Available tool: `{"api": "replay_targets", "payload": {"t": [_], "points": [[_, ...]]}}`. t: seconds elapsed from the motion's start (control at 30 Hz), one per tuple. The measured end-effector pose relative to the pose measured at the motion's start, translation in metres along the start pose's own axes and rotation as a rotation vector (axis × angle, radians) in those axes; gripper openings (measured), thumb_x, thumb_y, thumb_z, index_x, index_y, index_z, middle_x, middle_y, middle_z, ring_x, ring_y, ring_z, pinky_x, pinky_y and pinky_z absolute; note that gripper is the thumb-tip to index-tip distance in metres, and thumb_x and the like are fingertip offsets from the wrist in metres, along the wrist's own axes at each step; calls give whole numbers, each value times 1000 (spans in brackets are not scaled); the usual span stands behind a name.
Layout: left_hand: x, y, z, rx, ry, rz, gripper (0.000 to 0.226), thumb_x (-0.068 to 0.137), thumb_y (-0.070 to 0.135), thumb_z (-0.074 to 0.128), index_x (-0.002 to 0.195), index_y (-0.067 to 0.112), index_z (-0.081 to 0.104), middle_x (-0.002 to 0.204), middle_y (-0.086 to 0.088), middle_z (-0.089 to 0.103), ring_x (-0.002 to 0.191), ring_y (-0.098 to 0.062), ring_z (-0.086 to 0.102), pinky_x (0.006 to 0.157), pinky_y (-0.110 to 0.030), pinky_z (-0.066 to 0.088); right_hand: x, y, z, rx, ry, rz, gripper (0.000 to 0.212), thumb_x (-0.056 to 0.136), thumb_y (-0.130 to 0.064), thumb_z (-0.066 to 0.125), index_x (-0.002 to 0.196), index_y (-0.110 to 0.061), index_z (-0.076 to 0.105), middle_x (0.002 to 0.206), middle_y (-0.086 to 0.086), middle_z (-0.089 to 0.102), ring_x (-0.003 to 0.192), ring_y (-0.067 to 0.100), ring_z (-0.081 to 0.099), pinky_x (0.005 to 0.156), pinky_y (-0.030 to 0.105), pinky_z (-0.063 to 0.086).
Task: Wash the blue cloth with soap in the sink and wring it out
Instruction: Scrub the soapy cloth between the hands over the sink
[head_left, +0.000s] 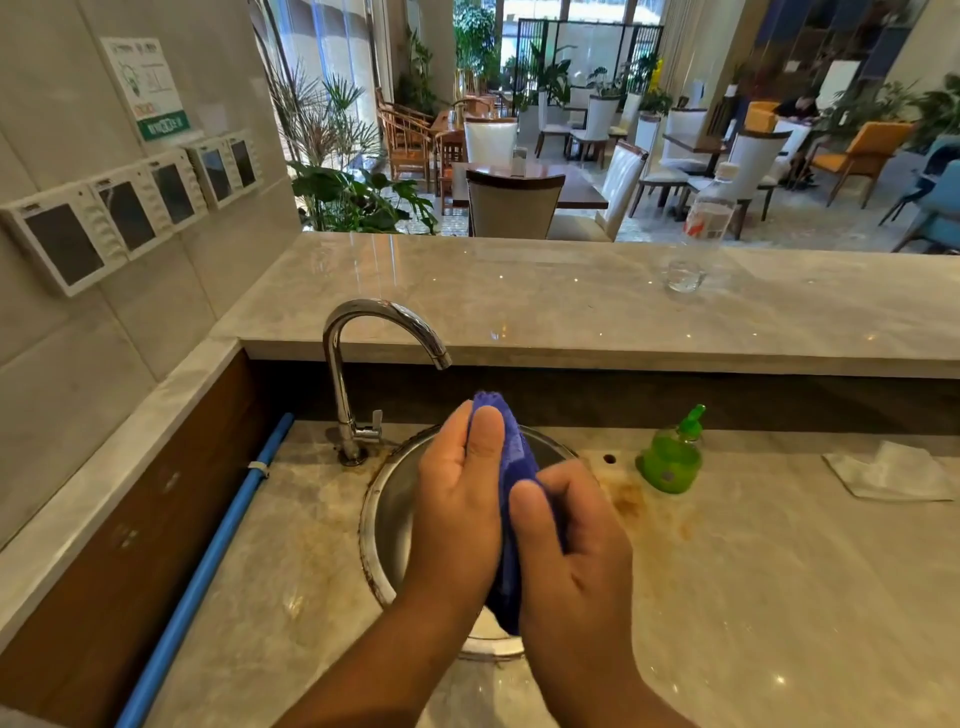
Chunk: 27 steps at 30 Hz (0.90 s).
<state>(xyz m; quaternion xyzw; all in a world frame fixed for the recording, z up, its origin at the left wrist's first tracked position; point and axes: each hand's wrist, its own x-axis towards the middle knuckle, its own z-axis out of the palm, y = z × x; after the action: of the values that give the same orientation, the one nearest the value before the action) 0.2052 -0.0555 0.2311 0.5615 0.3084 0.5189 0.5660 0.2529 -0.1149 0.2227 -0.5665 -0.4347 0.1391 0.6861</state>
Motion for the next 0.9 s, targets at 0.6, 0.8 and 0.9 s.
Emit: {"api": "replay_targets", "payload": {"t": [0.6, 0.8, 0.9], "points": [[-16, -16, 20, 0, 242, -195, 26, 95, 49, 48, 100, 36, 70, 104, -4, 74, 94, -26, 75, 81, -57, 60, 68, 45, -75, 134, 123, 176, 21, 103, -20, 49, 84, -16, 57, 72, -5, 57, 63, 7, 52, 54, 23, 44], [-17, -39, 27, 156, 438, -235, 27, 105, 41, 43, 94, 35, 67, 94, -7, 72, 91, -31, 72, 81, -55, 59, 35, 48, -74, 46, 70, 73, 16, 102, -28, 49, 88, -26, 56, 79, -10, 62, 70, 6, 60, 58, 20, 49], [-24, -40, 38, 221, 446, -181, 29, 104, 46, 40, 95, 29, 63, 91, -14, 68, 82, -32, 68, 74, -49, 57, 16, 39, -60, 84, 1, 20, 17, 99, -26, 49, 82, -27, 50, 73, -17, 58, 62, 0, 54, 54, 9, 41]]}}
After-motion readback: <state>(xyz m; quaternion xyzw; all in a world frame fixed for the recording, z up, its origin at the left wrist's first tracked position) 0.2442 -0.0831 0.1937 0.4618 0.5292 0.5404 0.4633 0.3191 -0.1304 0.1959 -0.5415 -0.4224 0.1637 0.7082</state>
